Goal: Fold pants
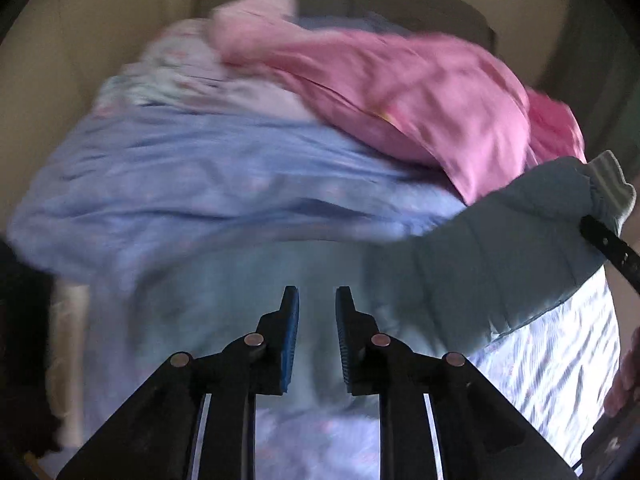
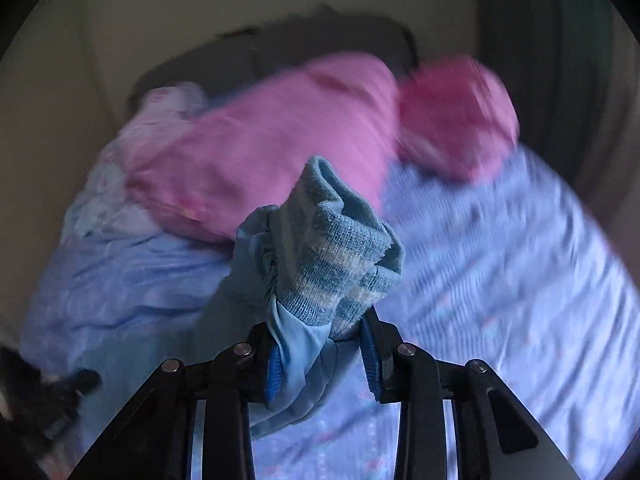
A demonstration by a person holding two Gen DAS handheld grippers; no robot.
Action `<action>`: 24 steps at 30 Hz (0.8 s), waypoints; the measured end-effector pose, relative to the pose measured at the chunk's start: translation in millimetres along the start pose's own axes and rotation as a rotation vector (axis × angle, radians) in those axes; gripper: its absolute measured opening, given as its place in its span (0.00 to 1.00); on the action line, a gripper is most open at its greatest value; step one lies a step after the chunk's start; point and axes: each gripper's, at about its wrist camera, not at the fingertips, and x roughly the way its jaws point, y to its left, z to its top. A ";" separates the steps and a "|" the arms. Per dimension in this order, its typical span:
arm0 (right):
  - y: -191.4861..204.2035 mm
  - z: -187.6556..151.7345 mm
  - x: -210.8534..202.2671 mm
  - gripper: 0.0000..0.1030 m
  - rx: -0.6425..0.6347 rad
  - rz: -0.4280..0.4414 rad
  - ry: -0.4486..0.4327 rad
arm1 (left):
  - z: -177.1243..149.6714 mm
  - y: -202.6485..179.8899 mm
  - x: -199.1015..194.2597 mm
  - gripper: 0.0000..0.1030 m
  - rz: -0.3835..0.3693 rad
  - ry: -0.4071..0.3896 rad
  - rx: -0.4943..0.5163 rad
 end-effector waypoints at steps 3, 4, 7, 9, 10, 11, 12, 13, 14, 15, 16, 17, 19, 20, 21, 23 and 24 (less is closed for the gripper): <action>58.1 3.8 -28.9 0.32 -0.132 0.022 -0.044 | -10.6 42.9 -36.9 0.24 0.028 -0.020 -0.060; 73.6 3.0 -34.0 0.32 -0.168 0.030 -0.054 | -15.8 59.1 -46.4 0.25 0.032 -0.022 -0.080; 131.0 -6.5 -43.9 0.32 -0.286 0.072 -0.064 | -32.2 88.6 -59.8 0.26 0.033 0.003 -0.125; 171.0 -17.1 -42.1 0.31 -0.358 0.100 -0.053 | -44.7 106.2 -63.2 0.26 0.029 0.023 -0.146; 186.1 -23.3 -42.0 0.31 -0.386 0.107 -0.047 | -50.2 114.5 -64.4 0.26 0.027 0.034 -0.156; 204.2 -31.1 -39.5 0.30 -0.420 0.112 -0.042 | -54.5 120.9 -65.2 0.26 0.027 0.041 -0.161; 220.4 -39.6 -36.4 0.30 -0.450 0.121 -0.039 | -59.4 128.1 -66.1 0.26 0.026 0.046 -0.165; 230.6 -46.7 -33.5 0.29 -0.473 0.123 -0.032 | -63.6 134.5 -66.3 0.26 0.022 0.050 -0.167; 243.4 -54.3 -29.9 0.29 -0.502 0.118 -0.022 | -66.3 139.6 -65.2 0.26 0.016 0.053 -0.169; 258.6 -63.4 -24.4 0.29 -0.535 0.116 -0.016 | -70.1 145.2 -65.6 0.26 0.011 0.058 -0.169; 268.8 -70.7 -19.8 0.29 -0.559 0.112 -0.012 | -73.5 150.8 -65.6 0.26 0.012 0.063 -0.168; 280.9 -79.8 -13.3 0.29 -0.588 0.105 -0.001 | -75.5 155.0 -65.4 0.26 0.014 0.066 -0.165; 302.6 -97.6 -2.2 0.29 -0.642 0.098 0.020 | -80.4 164.2 -65.6 0.26 0.020 0.071 -0.159; 313.0 -108.0 3.5 0.30 -0.676 0.083 0.036 | -82.2 169.5 -65.6 0.26 0.020 0.070 -0.163; 321.1 -117.6 7.8 0.31 -0.710 0.072 0.044 | -83.4 173.1 -65.4 0.26 0.021 0.070 -0.166; 335.2 -132.1 12.2 0.37 -0.766 0.049 0.058 | -85.8 181.8 -66.0 0.27 0.030 0.073 -0.172; 341.6 -140.7 14.0 0.42 -0.799 0.035 0.062 | -86.7 184.8 -67.1 0.29 0.034 0.073 -0.174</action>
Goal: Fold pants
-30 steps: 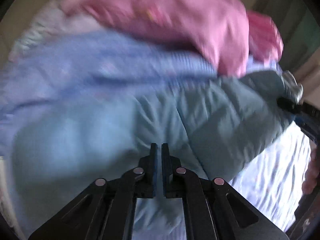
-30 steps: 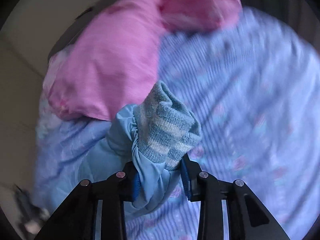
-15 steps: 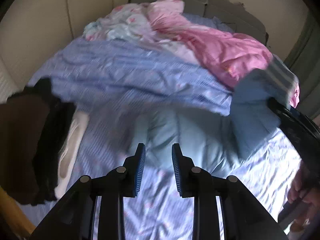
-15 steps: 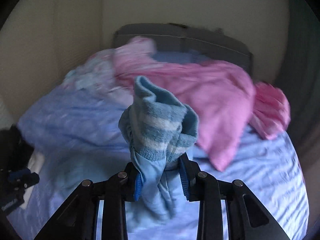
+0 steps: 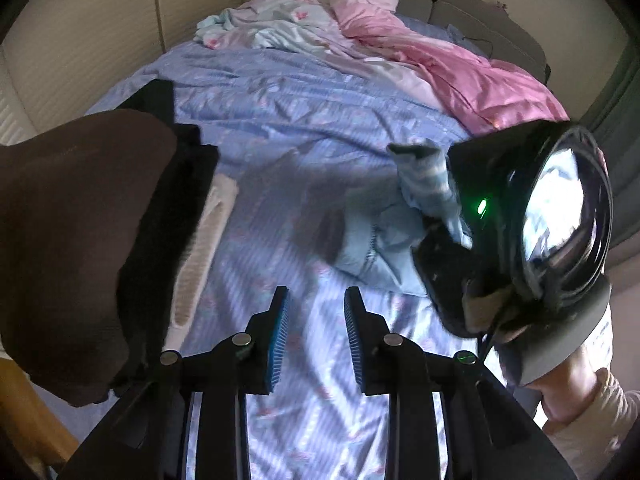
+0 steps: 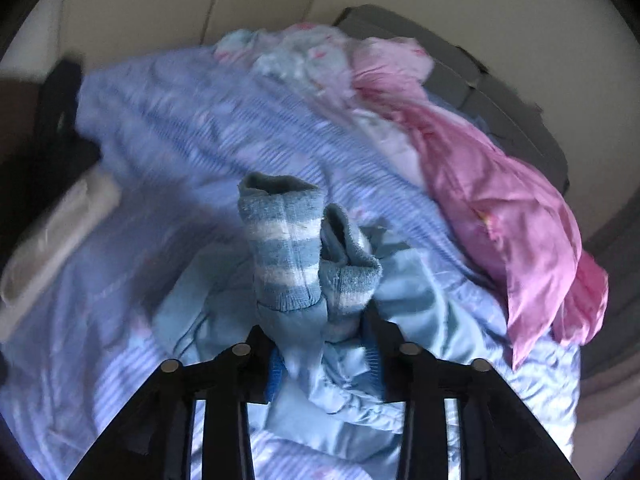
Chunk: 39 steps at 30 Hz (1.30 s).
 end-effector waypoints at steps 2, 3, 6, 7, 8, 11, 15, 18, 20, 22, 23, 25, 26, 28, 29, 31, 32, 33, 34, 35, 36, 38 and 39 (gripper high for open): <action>11.8 -1.7 -3.3 0.56 -0.034 0.016 0.002 | 0.0 6.4 -2.7 0.34 -0.001 -0.003 0.000; 15.2 -1.7 -5.6 0.64 -0.038 0.039 -0.002 | 0.5 9.5 -5.7 0.37 0.001 -0.008 -0.001; 23.7 0.1 -18.1 0.69 -0.034 0.157 -0.022 | 3.3 15.7 -17.3 0.40 0.012 -0.029 -0.016; 25.8 0.4 -23.4 0.69 -0.035 0.182 -0.029 | 5.0 17.0 -22.5 0.41 0.012 -0.043 -0.020; 26.0 1.4 -29.9 0.69 -0.030 0.210 -0.033 | 6.4 17.1 -27.3 0.44 0.011 -0.055 -0.017; 13.6 0.6 -62.5 0.69 0.035 0.307 -0.087 | 11.2 13.5 -43.8 0.57 -0.003 -0.100 0.009; -33.3 -14.9 -102.8 0.80 0.177 0.276 -0.166 | 19.8 -0.3 -51.5 0.67 -0.054 -0.129 0.030; -93.0 -36.2 -117.2 0.91 0.360 0.181 -0.198 | 28.0 -21.5 -47.4 0.78 -0.125 -0.134 0.030; -134.8 -51.8 -113.1 0.91 0.480 0.144 -0.180 | 34.4 -39.1 -40.6 0.79 -0.181 -0.132 0.026; -173.2 -68.9 -94.0 0.91 0.586 0.119 -0.140 | 42.3 -59.9 -29.6 0.83 -0.207 -0.135 0.034; -190.7 -78.4 -79.8 0.91 0.637 0.112 -0.104 | 45.6 -69.2 -23.8 0.85 -0.204 -0.135 0.035; -217.7 -96.1 -52.6 0.91 0.732 0.133 -0.068 | 50.6 -89.3 -9.2 0.85 -0.197 -0.122 0.038; -228.0 -103.8 -38.9 0.91 0.781 0.143 -0.050 | 52.5 -96.8 -1.6 0.85 -0.189 -0.111 0.036; -244.2 -119.7 -7.0 0.91 0.887 0.204 -0.007 | 54.0 -109.3 15.5 0.86 -0.164 -0.085 0.021; -249.0 -127.4 11.3 0.91 0.943 0.240 0.021 | 54.4 -112.9 23.1 0.86 -0.152 -0.071 0.011; -249.7 -140.9 39.0 0.91 1.024 0.309 0.075 | 53.9 -115.9 37.7 0.86 -0.148 -0.034 -0.024; -247.0 -143.9 49.7 0.91 1.044 0.332 0.099 | 52.8 -114.6 42.3 0.85 -0.148 -0.024 -0.045; -241.0 -144.5 61.0 0.91 1.046 0.384 0.106 | 52.1 -112.7 45.6 0.86 -0.149 -0.019 -0.069; -233.9 -148.2 64.5 0.91 1.037 0.414 0.118 | 51.0 -110.0 48.3 0.85 -0.148 -0.018 -0.090; -227.5 -148.6 70.8 0.91 1.029 0.423 0.138 | 50.8 -107.6 50.5 0.86 -0.146 -0.014 -0.102; -222.7 -150.1 75.1 0.91 1.030 0.428 0.153 | 50.7 -105.2 52.3 0.86 -0.143 -0.010 -0.111; -214.8 -153.6 80.1 0.91 1.064 0.468 0.163 | 49.7 -98.9 55.9 0.86 -0.136 -0.003 -0.128; -211.7 -155.3 81.8 0.91 1.087 0.491 0.167 | 49.7 -96.6 57.3 0.86 -0.135 -0.001 -0.136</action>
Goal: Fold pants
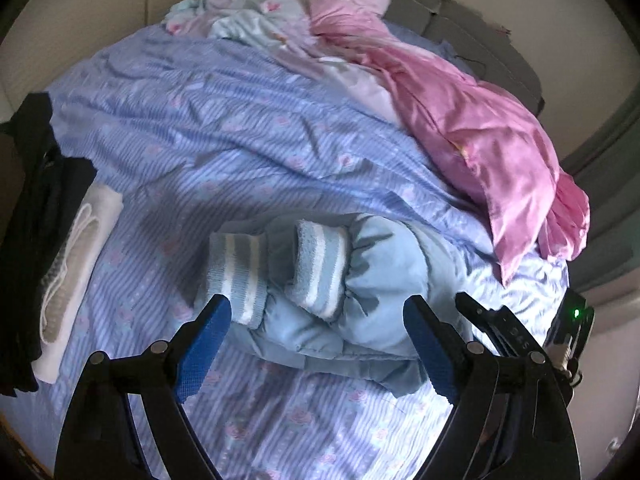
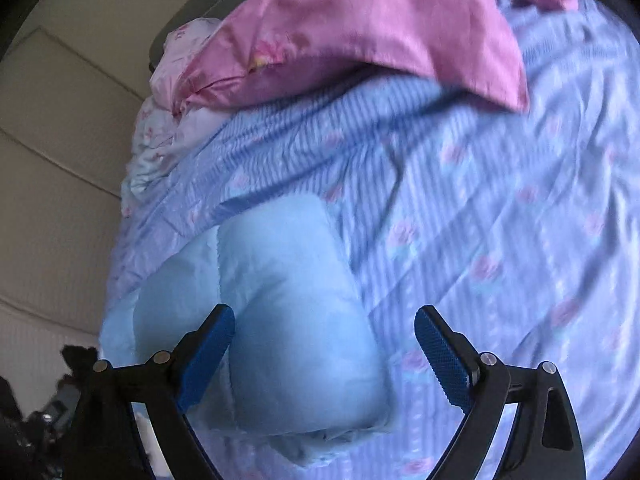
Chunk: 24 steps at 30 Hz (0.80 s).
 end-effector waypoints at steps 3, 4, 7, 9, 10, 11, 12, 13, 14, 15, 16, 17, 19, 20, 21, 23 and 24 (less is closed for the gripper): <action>-0.2 -6.7 11.3 0.90 0.027 0.040 0.047 | -1.3 13.6 4.9 0.86 -0.010 0.018 -0.038; 2.0 -10.4 15.7 0.90 0.022 0.046 0.067 | -2.8 18.8 6.3 0.86 -0.010 0.023 -0.053; 13.0 -21.6 23.4 0.89 -0.022 0.046 0.088 | -9.9 40.8 11.5 0.86 -0.013 0.048 -0.123; 21.1 -26.4 25.8 0.89 -0.049 0.031 0.089 | -16.3 59.1 14.8 0.86 -0.011 0.065 -0.178; 23.7 -27.2 25.7 0.89 -0.057 0.024 0.091 | -18.7 67.2 16.0 0.86 -0.002 0.076 -0.203; 24.6 -27.9 24.8 0.89 -0.062 0.018 0.090 | -21.0 71.7 16.7 0.86 0.002 0.081 -0.221; 27.6 -28.6 25.0 0.89 -0.073 0.007 0.087 | -24.3 79.0 16.9 0.86 -0.008 0.086 -0.245; 28.3 -29.0 25.1 0.89 -0.078 0.001 0.088 | -26.6 82.2 17.2 0.86 -0.015 0.089 -0.253; 28.9 -28.9 25.4 0.90 -0.082 -0.004 0.092 | -28.8 84.3 17.8 0.86 -0.022 0.093 -0.257; 29.9 -28.8 26.0 0.89 -0.083 -0.010 0.095 | -30.4 85.2 18.9 0.86 -0.034 0.095 -0.257; 29.6 -28.9 25.8 0.89 -0.083 -0.013 0.097 | -31.7 85.1 20.6 0.86 -0.056 0.098 -0.257; 30.4 -28.6 25.9 0.89 -0.083 -0.019 0.097 | -32.6 84.2 23.0 0.86 -0.103 0.105 -0.262; 31.5 -28.1 26.5 0.90 -0.086 -0.028 0.097 | -32.3 81.0 26.7 0.87 -0.179 0.115 -0.269; 32.5 -27.9 26.7 0.89 -0.089 -0.033 0.097 | -32.1 78.9 28.6 0.89 -0.204 0.116 -0.270; 33.1 -27.9 26.7 0.89 -0.090 -0.037 0.097 | -31.6 77.1 31.3 0.90 -0.219 0.113 -0.268; 33.2 -28.2 26.5 0.90 -0.089 -0.039 0.097 | -31.5 79.6 38.8 0.90 -0.223 0.116 -0.305; 33.0 -28.5 26.3 0.89 -0.089 -0.040 0.098 | -32.2 83.5 43.8 0.90 -0.235 0.124 -0.338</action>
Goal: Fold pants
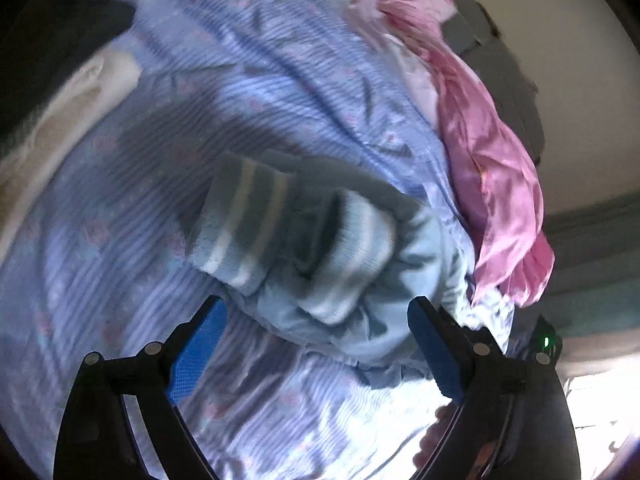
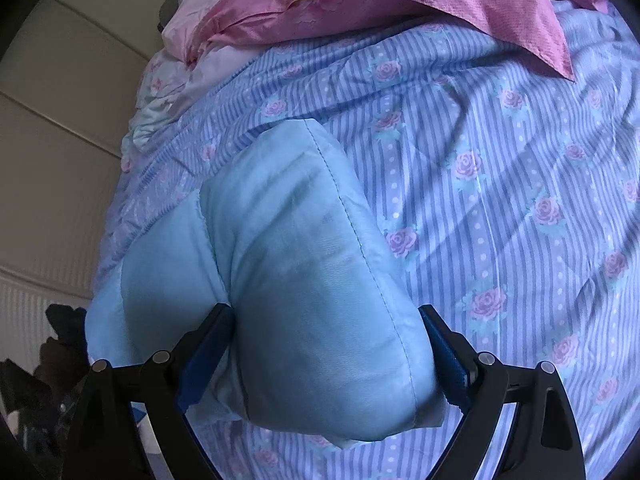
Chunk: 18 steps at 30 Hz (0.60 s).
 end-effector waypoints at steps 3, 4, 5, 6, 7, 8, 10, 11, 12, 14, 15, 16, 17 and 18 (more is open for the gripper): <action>0.0 -0.2 0.2 0.89 -0.002 -0.001 0.000 | 1.7 16.1 13.2 0.92 -0.025 0.026 -0.095; 0.0 -0.3 0.0 0.89 -0.001 -0.001 0.000 | 1.9 18.8 17.4 0.93 -0.025 0.032 -0.109; 0.1 -0.4 0.5 0.89 -0.003 -0.003 -0.001 | 2.5 22.6 21.3 0.93 -0.028 0.040 -0.125; 0.3 -0.4 0.9 0.89 -0.006 -0.006 -0.002 | 4.0 25.7 25.9 0.95 -0.029 0.049 -0.137; 0.1 -0.7 1.1 0.89 -0.009 -0.008 -0.001 | 6.6 28.4 31.0 0.96 -0.028 0.055 -0.140; -0.3 -0.8 1.6 0.89 -0.011 -0.009 -0.001 | 8.4 31.2 34.7 0.96 -0.025 0.058 -0.142; -0.8 0.0 3.5 0.89 -0.009 -0.007 0.000 | 14.5 35.2 42.9 0.96 -0.025 0.067 -0.149; -1.3 0.5 4.0 0.89 -0.007 -0.006 0.002 | 17.1 37.0 45.0 0.96 -0.025 0.069 -0.154; -1.7 0.7 4.4 0.89 -0.006 -0.005 0.003 | 20.1 37.6 47.6 0.96 -0.025 0.070 -0.157; -2.4 2.2 6.7 0.89 -0.005 0.001 0.008 | 25.6 37.6 53.4 0.96 -0.018 0.070 -0.145; -2.8 2.9 8.2 0.89 -0.001 0.002 0.011 | 27.8 37.9 56.7 0.96 -0.020 0.070 -0.144; -2.9 3.2 9.5 0.89 0.001 0.003 0.012 | 29.5 39.9 60.2 0.96 -0.027 0.072 -0.155; -3.9 3.9 11.4 0.89 0.007 0.006 0.015 | 30.7 43.1 63.8 0.97 -0.039 0.075 -0.177; -4.8 4.5 13.4 0.89 0.014 0.012 0.019 | 31.7 46.8 66.8 0.97 -0.052 0.076 -0.198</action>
